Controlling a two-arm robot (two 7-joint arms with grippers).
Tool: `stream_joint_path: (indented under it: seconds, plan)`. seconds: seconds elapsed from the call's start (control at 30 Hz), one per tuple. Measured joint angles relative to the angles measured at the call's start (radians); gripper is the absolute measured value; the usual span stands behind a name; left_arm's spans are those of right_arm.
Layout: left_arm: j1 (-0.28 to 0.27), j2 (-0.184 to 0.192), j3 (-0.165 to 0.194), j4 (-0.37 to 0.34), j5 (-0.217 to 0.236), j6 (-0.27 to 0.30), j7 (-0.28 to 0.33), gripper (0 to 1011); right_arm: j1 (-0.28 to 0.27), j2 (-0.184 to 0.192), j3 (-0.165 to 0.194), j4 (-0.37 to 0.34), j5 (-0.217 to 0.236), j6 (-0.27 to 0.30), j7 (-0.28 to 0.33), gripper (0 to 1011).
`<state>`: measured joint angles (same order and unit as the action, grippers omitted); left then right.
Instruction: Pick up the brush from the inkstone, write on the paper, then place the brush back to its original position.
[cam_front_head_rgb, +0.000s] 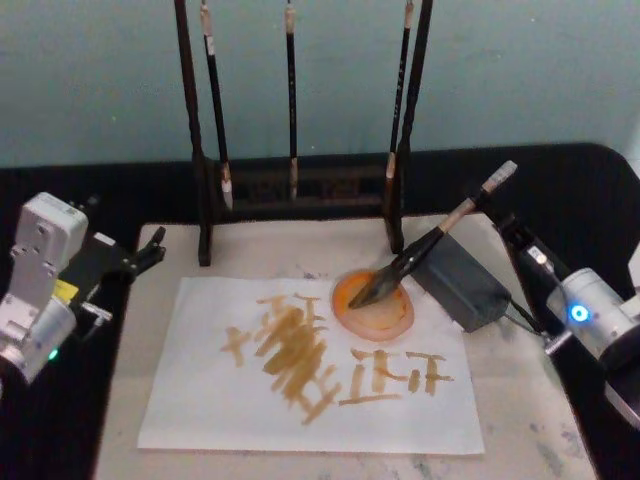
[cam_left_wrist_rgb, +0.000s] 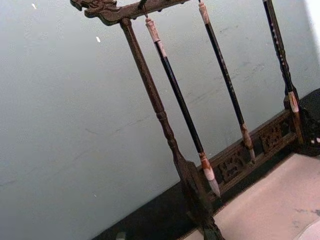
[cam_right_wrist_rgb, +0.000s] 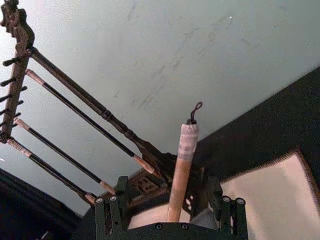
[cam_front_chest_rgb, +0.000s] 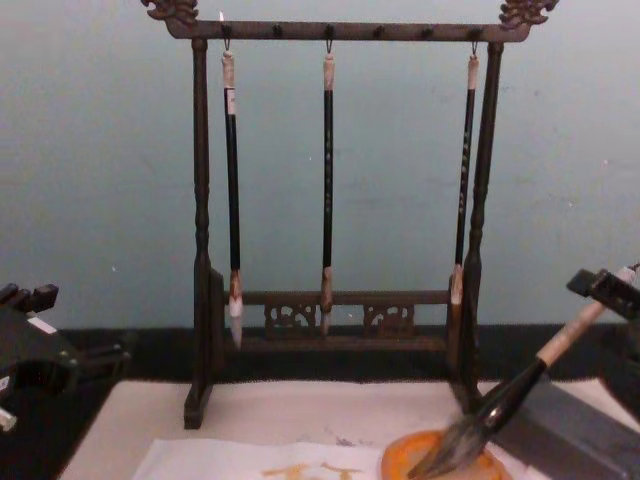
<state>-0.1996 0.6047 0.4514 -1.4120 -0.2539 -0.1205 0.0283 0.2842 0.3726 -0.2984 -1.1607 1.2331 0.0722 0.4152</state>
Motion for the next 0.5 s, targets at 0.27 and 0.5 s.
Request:
stream_joint_path:
  seconds: [0.27, 0.5]
  plan:
    - [0.000, 0.000, 0.000, 0.000, 0.000, 0.000, 0.000, 1010, -0.084, 0.044, 0.015, -0.121, 0.005, -0.015, -0.065, 1000]
    - [0.000, 0.000, 0.000, 0.000, 0.000, 0.000, 0.000, 1010, -0.132, 0.079, -0.001, -0.235, -0.092, -0.072, -0.139, 1000]
